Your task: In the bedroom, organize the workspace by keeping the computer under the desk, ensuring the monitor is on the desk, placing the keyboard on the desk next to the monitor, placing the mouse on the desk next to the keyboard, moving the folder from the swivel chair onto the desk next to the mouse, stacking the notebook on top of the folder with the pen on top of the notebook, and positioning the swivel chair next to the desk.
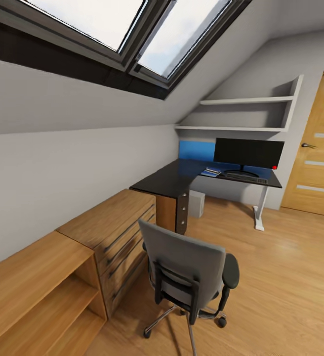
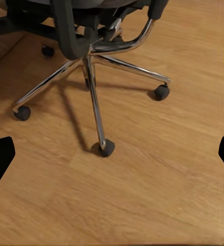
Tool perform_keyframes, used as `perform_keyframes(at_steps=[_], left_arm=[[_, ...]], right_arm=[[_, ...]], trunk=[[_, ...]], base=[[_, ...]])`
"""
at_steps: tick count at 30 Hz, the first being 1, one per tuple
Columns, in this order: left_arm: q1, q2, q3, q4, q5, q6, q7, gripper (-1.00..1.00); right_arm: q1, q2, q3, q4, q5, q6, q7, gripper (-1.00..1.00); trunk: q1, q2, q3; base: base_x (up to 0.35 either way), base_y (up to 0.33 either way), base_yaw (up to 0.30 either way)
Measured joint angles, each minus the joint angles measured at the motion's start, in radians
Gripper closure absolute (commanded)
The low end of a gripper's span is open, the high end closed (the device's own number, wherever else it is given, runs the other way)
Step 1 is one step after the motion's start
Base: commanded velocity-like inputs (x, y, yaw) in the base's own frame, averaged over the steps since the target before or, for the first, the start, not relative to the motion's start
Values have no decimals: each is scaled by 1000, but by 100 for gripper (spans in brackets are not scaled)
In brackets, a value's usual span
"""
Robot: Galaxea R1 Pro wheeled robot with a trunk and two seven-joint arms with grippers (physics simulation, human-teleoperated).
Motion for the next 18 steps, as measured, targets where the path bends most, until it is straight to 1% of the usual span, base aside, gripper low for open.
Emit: perform_keyframes(at_steps=[5,8,18], left_arm=[[0,0,0,0,0,0,0,-100],[0,0,0,0,0,0,0,-100],[0,0,0,0,0,0,0,-100]], right_arm=[[0,0,0,0,0,0,0,-100],[0,0,0,0,0,0,0,-100],[0,0,0,0,0,0,0,-100]], trunk=[[0,0,4],[0,0,7],[0,0,14]], base=[[0,268,-227],[0,172,-226],[0,41,-232]])
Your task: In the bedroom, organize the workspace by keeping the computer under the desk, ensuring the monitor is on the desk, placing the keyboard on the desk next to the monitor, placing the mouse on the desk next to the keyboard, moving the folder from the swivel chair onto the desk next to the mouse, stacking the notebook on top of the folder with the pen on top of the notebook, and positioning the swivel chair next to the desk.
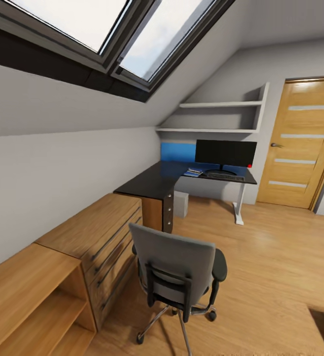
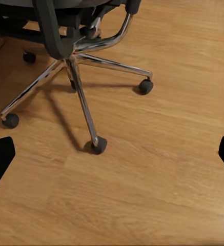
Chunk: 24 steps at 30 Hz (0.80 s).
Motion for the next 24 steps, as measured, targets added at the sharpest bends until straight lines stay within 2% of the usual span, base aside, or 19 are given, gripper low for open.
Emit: perform_keyframes(at_steps=[8,24], left_arm=[[0,0,0,0,0,0,0,-100],[0,0,0,0,0,0,0,-100]], right_arm=[[0,0,0,0,0,1,0,-100],[0,0,0,0,0,1,0,-100]], trunk=[[0,0,-2],[0,0,-22]], base=[[0,5,-228],[0,0,-179]])
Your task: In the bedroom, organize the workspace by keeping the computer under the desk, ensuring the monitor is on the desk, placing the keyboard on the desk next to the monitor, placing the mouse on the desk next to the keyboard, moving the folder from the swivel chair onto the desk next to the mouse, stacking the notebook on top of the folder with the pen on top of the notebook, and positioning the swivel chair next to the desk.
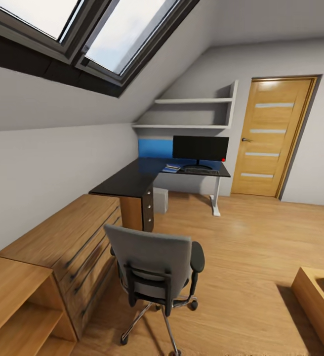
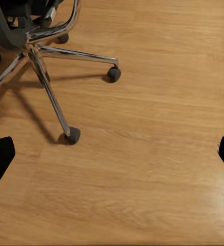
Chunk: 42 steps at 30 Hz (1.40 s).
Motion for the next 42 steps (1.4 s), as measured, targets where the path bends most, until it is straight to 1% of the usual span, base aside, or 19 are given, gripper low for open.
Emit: perform_keyframes(at_steps=[18,24,34,42], left_arm=[[0,0,0,0,0,0,0,-100],[0,0,0,0,0,0,0,-100],[0,0,0,0,0,0,0,-100],[0,0,0,0,0,0,0,-100]], right_arm=[[0,1,0,0,0,1,0,-100],[0,1,0,0,0,1,0,-100],[0,1,0,0,0,1,0,-100],[0,1,0,0,0,1,0,-100]], trunk=[[0,0,-24],[0,0,-32],[0,0,-34],[0,0,-35]], base=[[0,1,-153],[0,133,-37],[0,213,-7],[0,62,-1]])
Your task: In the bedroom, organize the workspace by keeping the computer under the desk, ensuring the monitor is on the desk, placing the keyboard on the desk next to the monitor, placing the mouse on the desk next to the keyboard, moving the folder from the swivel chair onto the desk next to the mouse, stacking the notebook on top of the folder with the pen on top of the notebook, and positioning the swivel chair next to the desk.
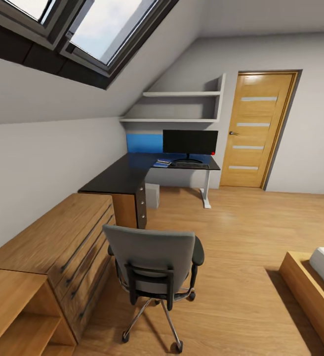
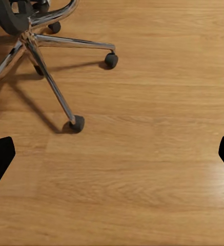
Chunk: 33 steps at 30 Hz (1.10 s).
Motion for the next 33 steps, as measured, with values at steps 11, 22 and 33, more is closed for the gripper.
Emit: perform_keyframes(at_steps=[11,22,33], left_arm=[[0,0,0,1,0,0,0,-100],[0,0,0,1,0,0,0,-100],[0,0,0,2,0,0,0,-100]], right_arm=[[0,0,0,0,0,0,0,-100],[0,0,0,0,0,0,0,-100],[0,0,0,0,0,0,0,-100]], trunk=[[0,0,0],[0,0,0],[0,0,0]], base=[[0,8,-137],[0,1,-241],[0,0,-236]])
